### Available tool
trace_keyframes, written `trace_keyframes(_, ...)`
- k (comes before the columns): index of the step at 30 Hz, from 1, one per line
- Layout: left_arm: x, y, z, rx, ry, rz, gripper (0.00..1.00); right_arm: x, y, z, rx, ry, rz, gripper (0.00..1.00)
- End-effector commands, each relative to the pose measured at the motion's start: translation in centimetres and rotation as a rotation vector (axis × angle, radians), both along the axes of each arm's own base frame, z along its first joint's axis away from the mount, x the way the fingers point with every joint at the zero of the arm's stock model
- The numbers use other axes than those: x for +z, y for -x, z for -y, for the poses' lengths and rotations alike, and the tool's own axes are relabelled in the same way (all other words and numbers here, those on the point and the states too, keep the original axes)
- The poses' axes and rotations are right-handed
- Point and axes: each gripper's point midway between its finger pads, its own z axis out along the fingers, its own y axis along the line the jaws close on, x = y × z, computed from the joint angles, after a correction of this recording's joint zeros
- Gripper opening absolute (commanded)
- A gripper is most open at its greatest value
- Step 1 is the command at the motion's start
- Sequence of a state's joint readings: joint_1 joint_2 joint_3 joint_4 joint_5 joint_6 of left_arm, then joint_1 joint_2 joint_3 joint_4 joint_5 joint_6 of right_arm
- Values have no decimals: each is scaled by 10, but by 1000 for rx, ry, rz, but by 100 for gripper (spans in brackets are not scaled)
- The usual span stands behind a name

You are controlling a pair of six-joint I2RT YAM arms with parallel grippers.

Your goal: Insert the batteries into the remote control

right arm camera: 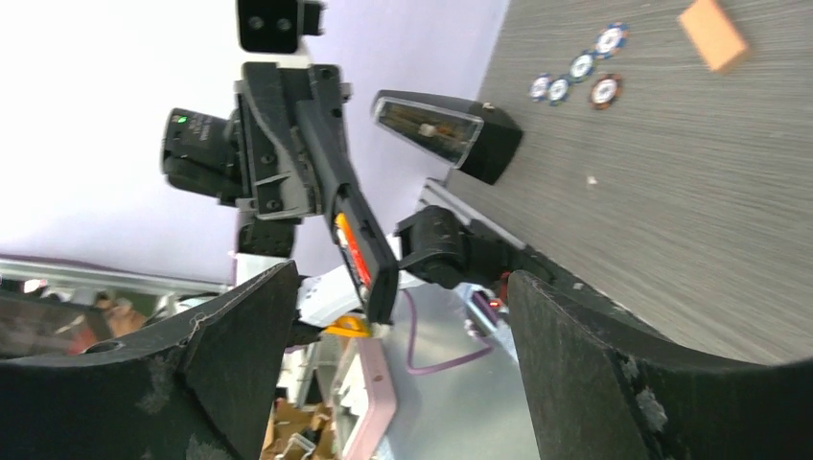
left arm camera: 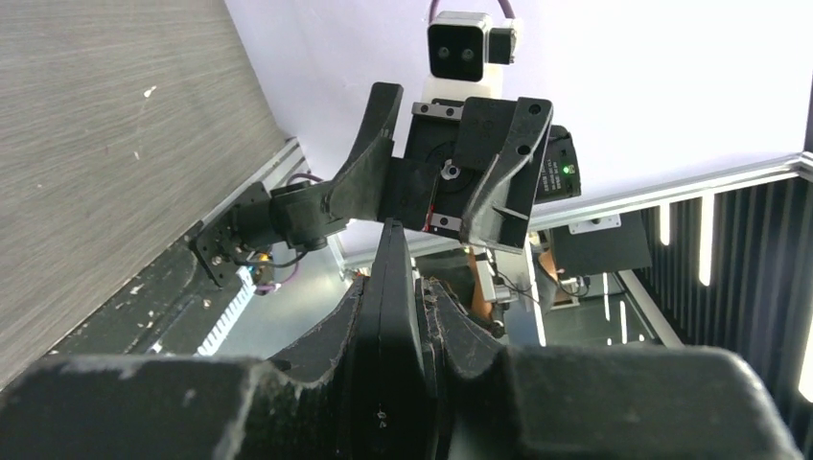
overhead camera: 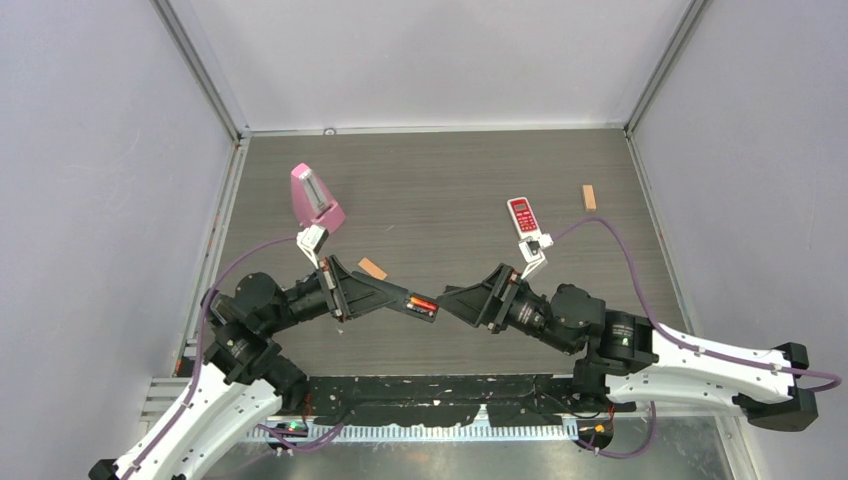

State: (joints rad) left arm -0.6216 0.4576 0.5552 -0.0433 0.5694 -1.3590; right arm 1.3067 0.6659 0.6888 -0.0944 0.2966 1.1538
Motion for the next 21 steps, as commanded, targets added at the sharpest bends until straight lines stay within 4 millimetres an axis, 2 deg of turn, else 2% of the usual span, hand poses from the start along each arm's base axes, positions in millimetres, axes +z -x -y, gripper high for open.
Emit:
trace_keyframes(1, -11, -1, -7, 43, -59, 65, 0, -13, -21, 38, -139, 169, 87, 85)
trace_keyframes(2, -19, -2, -8, 52, -77, 62, 0, -8, -23, 44, -154, 190, 109, 85)
trace_keyframes(3, -25, -2, -10, 60, -91, 59, 0, -16, -29, 55, -174, 284, 168, 86)
trace_keyframes(4, -32, -3, -11, 67, -103, 59, 0, -12, -31, 61, -185, 317, 197, 86)
trace_keyframes(5, -40, -5, -12, 80, -122, 52, 0, -24, -38, 71, -202, 427, 241, 88)
trace_keyframes(6, -49, -7, -14, 95, -142, 41, 0, -21, -41, 76, -210, 461, 265, 89)
trace_keyframes(7, -57, -9, -15, 106, -163, 42, 0, -31, -48, 82, -207, 560, 300, 92)
trace_keyframes(9, -78, -15, -20, 148, -226, 15, 0, -37, -59, 82, -155, 682, 363, 96)
trace_keyframes(10, -85, -18, -21, 164, -246, 11, 0, -51, -66, 78, -101, 776, 393, 98)
trace_keyframes(11, -91, -21, -23, 183, -266, 7, 0, -56, -72, 76, -49, 788, 378, 98)
trace_keyframes(12, -98, -24, -26, 204, -288, -4, 0, -73, -74, 67, 58, 842, 382, 99)
trace_keyframes(13, -102, -27, -27, 219, -306, 0, 0, -80, -89, 71, 51, 868, 365, 99)
trace_keyframes(14, -106, -30, -28, 232, -323, -3, 0, -95, -91, 62, 151, 906, 379, 99)
trace_keyframes(15, -111, -33, -30, 247, -344, -9, 0, -98, -99, 61, 171, 915, 388, 99)
trace_keyframes(18, -120, -43, -33, 281, -396, -23, 0, -129, -105, 47, 383, 1000, 466, 99)
trace_keyframes(19, -123, -45, -33, 284, -413, -27, 0, -130, -109, 45, 422, 1023, 508, 98)
trace_keyframes(20, -124, -48, -35, 291, -430, -28, 0, -143, -110, 41, 470, 1045, 496, 98)
trace_keyframes(21, -127, -50, -37, 301, -454, -37, 0, -147, -114, 39, 500, 1066, 530, 98)
